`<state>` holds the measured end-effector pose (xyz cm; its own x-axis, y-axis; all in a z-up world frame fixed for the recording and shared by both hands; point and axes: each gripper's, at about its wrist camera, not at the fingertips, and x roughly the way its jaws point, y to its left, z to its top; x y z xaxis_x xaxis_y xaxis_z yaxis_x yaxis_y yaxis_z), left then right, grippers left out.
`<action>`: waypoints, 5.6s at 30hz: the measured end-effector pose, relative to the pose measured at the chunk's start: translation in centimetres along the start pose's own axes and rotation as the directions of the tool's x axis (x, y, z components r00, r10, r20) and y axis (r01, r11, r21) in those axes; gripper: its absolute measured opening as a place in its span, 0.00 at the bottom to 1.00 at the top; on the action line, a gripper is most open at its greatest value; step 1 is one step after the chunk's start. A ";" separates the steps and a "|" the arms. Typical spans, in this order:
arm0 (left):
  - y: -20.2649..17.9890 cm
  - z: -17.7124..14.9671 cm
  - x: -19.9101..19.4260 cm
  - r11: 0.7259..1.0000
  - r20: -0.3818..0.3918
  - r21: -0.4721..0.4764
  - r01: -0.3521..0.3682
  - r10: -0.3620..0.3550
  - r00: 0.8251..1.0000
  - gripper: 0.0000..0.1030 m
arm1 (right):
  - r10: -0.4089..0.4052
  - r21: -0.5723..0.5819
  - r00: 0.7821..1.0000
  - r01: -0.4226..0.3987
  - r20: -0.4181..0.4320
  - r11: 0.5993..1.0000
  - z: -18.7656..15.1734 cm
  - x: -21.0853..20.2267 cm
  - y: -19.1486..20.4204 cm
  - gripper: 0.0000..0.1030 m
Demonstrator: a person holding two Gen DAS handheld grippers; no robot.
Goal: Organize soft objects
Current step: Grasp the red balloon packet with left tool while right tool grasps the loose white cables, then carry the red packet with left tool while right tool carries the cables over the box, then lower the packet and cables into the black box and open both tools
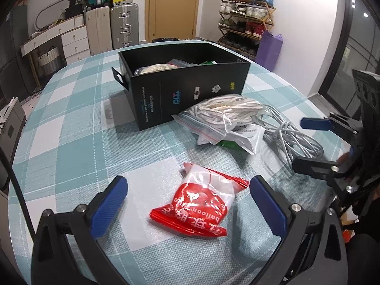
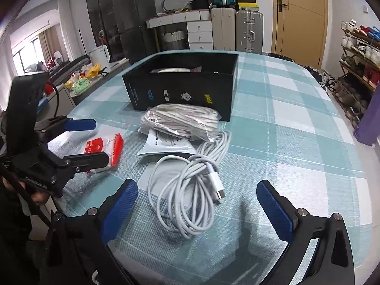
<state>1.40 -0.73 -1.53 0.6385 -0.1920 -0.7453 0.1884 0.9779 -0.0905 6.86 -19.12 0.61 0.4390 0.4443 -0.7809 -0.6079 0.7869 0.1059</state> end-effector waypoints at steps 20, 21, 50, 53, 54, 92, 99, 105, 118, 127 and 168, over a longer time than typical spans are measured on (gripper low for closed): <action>-1.1 -1.0 0.0 0.995 -0.028 0.097 0.023 -0.020 0.999 0.57 | 0.034 0.028 0.999 -0.033 -0.027 0.999 1.0 2.5 0.1 0.72; -1.1 -1.0 -0.1 0.995 -0.028 0.101 0.026 -0.023 0.999 0.57 | 0.039 0.021 0.999 -0.038 -0.027 0.999 1.0 2.5 0.2 0.71; 0.8 0.7 -2.7 1.000 0.113 -0.019 0.009 -0.006 0.994 0.57 | 0.049 0.048 0.993 -0.054 0.105 0.997 0.6 -1.5 -1.4 0.61; 1.3 1.0 -3.1 0.999 0.129 -0.044 -0.002 0.007 0.992 0.57 | 0.052 0.042 0.991 -0.057 0.125 0.997 0.8 -2.0 -1.3 0.61; 1.4 1.1 -3.2 0.999 0.135 -0.051 -0.004 0.011 0.991 0.57 | 0.053 0.039 0.990 -0.059 0.133 0.997 1.0 -2.2 -1.2 0.61; 2.3 9.7 -2.3 0.989 0.233 -0.130 -0.067 0.096 0.968 0.57 | 0.163 -0.031 0.959 -0.161 0.231 0.987 9.6 -2.6 -1.3 0.61; 3.1 11.3 -0.3 0.987 0.209 -0.146 -0.072 0.101 0.973 0.57 | 0.194 -0.022 0.961 -0.194 0.198 0.981 11.3 -0.4 -1.8 0.61; 3.8 11.9 1.4 0.984 0.182 -0.159 -0.079 0.108 0.977 0.57 | 0.215 -0.026 0.961 -0.214 0.176 0.977 12.4 1.1 -1.9 0.61; 4.3 12.7 3.6 0.984 0.156 -0.157 -0.083 0.108 0.982 0.57 | 0.229 -0.015 0.965 -0.229 0.130 0.973 14.3 4.2 -2.6 0.61; 4.1 12.9 4.7 0.987 0.139 -0.137 -0.082 0.101 0.985 0.57 | 0.228 -0.020 0.969 -0.227 0.094 0.974 15.3 6.4 -3.4 0.61; 3.5 12.8 5.3 0.993 0.119 -0.035 -0.111 0.114 0.986 0.58 | 0.231 -0.216 0.972 -0.235 -0.042 0.948 16.6 9.2 -2.5 0.62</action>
<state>14.98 0.61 2.70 0.7399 -0.0872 -0.6670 0.0899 0.9955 -0.0304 23.41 -9.95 3.40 0.2585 0.5956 -0.7606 -0.8218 0.5494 0.1509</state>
